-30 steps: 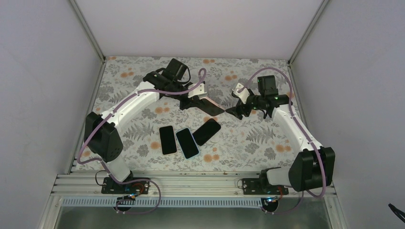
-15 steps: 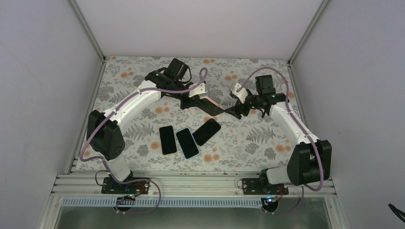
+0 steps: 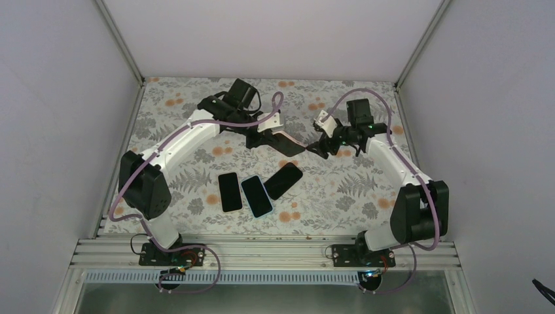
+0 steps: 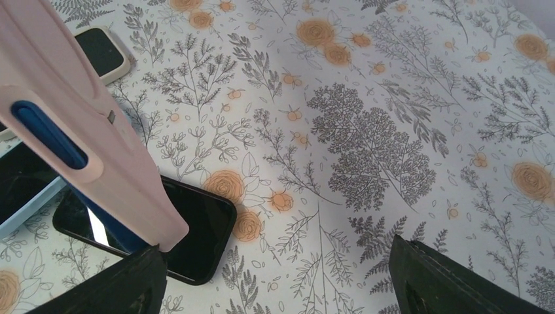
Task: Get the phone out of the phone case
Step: Remove the phone case from the phone.
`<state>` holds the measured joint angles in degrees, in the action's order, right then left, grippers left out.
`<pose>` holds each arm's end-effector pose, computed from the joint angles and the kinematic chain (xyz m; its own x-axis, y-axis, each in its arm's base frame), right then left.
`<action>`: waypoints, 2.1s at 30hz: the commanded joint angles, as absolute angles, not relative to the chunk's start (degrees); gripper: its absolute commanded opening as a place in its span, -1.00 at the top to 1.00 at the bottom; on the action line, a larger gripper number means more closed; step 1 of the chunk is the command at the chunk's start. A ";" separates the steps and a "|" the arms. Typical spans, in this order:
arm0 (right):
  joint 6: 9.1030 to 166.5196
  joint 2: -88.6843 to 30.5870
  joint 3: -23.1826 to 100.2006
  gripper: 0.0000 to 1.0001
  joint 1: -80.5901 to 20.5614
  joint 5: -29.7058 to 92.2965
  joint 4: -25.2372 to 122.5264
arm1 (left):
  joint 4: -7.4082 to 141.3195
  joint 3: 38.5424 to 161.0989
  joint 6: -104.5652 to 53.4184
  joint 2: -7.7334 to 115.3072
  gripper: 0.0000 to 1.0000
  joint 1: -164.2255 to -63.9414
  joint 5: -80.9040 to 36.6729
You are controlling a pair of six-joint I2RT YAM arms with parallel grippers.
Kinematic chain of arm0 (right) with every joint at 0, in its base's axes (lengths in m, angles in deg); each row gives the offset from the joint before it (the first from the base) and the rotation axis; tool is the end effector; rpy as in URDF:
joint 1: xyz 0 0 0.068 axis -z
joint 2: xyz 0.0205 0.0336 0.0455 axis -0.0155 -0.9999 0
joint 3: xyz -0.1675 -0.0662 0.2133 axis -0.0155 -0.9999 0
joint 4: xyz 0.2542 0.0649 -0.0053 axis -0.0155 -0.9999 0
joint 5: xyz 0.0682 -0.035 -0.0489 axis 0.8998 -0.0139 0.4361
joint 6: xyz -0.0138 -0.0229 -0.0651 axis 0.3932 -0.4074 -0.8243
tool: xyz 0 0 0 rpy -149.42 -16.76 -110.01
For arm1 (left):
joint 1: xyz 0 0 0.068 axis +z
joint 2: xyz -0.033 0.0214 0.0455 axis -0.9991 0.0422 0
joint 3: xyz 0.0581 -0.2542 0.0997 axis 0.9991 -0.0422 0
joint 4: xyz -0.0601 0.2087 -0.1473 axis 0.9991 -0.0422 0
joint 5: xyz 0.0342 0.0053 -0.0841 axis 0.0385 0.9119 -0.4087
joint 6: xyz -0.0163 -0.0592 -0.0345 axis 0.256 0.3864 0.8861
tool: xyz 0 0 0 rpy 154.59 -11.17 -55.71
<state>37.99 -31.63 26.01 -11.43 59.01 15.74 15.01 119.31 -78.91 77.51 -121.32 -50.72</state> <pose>0.3012 0.0899 0.2545 -0.2521 -0.6128 -0.7490 -0.8962 0.4398 -0.0581 0.2964 -0.2395 0.3070 -0.0468 0.6719 -0.7391 0.9986 0.0507 -0.0171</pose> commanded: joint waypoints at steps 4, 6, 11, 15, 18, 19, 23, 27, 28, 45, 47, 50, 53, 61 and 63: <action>40.04 -33.20 29.00 -0.73 -12.08 55.57 22.52 | 14.66 122.56 -79.71 76.58 0.95 -122.26 -60.12; 40.52 -33.42 29.50 -0.73 -12.30 54.83 23.40 | 14.16 122.90 -79.70 76.77 0.95 -122.21 -61.31; 41.37 -35.23 31.76 -0.73 -13.44 53.90 24.24 | 13.30 124.21 -79.45 77.28 0.95 -122.21 -64.16; 41.91 -36.55 33.46 -0.73 -15.51 52.91 24.69 | 12.16 125.55 -79.43 77.86 0.95 -122.32 -66.94; 40.84 -37.45 35.87 -0.75 -17.09 57.16 21.97 | 12.11 125.76 -79.52 77.87 0.95 -122.30 -67.24; 40.14 -37.66 36.62 -0.75 -17.61 59.67 20.40 | 12.16 125.82 -79.56 77.84 0.95 -122.30 -67.21; 34.47 -38.79 39.94 -0.76 -20.34 67.84 10.71 | 13.04 125.52 -79.24 77.43 0.95 -122.22 -66.41; 30.78 -40.02 41.67 -0.76 -22.90 71.47 4.32 | 14.05 125.13 -79.04 76.54 0.95 -122.16 -65.52; 30.58 -40.00 41.70 -0.76 -23.25 72.18 3.69 | 14.37 124.96 -79.00 76.41 0.95 -122.13 -65.19; 20.28 -47.49 49.36 -0.71 -29.07 92.74 -18.22 | 26.31 121.01 -76.18 77.54 0.95 -121.33 -54.97; 19.38 -47.99 49.22 -0.70 -29.64 94.33 -19.39 | 27.25 121.07 -75.79 77.77 0.95 -121.33 -54.86; 18.55 -48.57 49.19 -0.70 -30.07 96.46 -20.28 | 27.79 120.89 -75.49 77.83 0.95 -121.33 -54.98; 16.91 -50.09 51.16 -0.69 -30.68 98.05 -22.82 | 28.56 120.10 -75.35 77.78 0.95 -121.33 -54.66; 16.95 -51.77 53.38 0.32 -30.72 97.84 -24.30 | 27.47 119.47 -76.01 77.44 0.82 -121.33 -51.00; 17.27 -50.83 52.61 0.55 -29.88 98.12 -23.76 | 27.10 119.11 -76.23 76.74 0.71 -121.33 -49.35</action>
